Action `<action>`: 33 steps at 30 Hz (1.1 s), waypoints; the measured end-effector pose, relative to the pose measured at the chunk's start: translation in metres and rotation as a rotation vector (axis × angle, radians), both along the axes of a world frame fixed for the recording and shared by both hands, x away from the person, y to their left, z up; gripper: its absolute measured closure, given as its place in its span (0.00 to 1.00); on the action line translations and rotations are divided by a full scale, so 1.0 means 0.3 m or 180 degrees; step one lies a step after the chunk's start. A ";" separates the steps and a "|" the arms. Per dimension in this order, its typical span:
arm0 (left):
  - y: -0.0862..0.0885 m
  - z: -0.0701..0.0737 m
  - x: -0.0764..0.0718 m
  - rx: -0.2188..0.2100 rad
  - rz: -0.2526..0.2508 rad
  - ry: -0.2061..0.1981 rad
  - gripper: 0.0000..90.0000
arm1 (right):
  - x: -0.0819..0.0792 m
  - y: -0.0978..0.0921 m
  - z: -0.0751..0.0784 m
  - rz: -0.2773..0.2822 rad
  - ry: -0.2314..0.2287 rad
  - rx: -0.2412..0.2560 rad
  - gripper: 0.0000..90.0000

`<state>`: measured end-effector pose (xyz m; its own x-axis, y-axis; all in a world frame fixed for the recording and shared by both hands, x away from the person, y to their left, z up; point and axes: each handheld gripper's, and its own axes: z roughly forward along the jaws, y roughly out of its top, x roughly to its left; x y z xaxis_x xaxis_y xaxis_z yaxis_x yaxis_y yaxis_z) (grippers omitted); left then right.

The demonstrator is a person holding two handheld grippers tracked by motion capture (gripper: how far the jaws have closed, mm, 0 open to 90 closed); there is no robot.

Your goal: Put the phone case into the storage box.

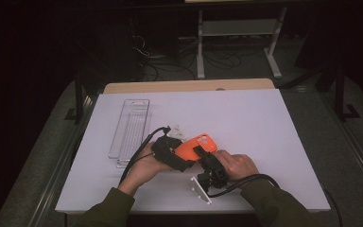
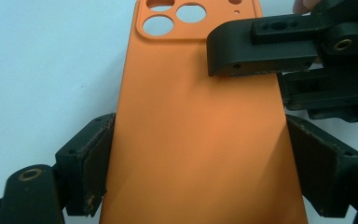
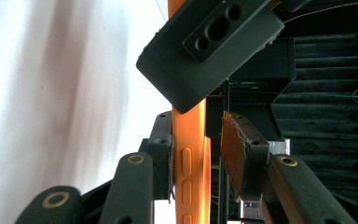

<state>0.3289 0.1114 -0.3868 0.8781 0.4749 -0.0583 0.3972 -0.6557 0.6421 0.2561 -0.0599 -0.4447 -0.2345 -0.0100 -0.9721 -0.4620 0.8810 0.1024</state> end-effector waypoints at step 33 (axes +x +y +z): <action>0.006 0.001 0.004 -0.0043 0.0010 0.0066 0.18 | -0.004 0.006 -0.006 -0.0011 -0.0021 -0.0109 0.82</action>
<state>0.3302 0.1133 -0.3865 0.8751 0.4768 -0.0829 0.4127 -0.6457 0.6425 0.2550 -0.0581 -0.4464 -0.2281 -0.0425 -0.9727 -0.4595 0.8855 0.0691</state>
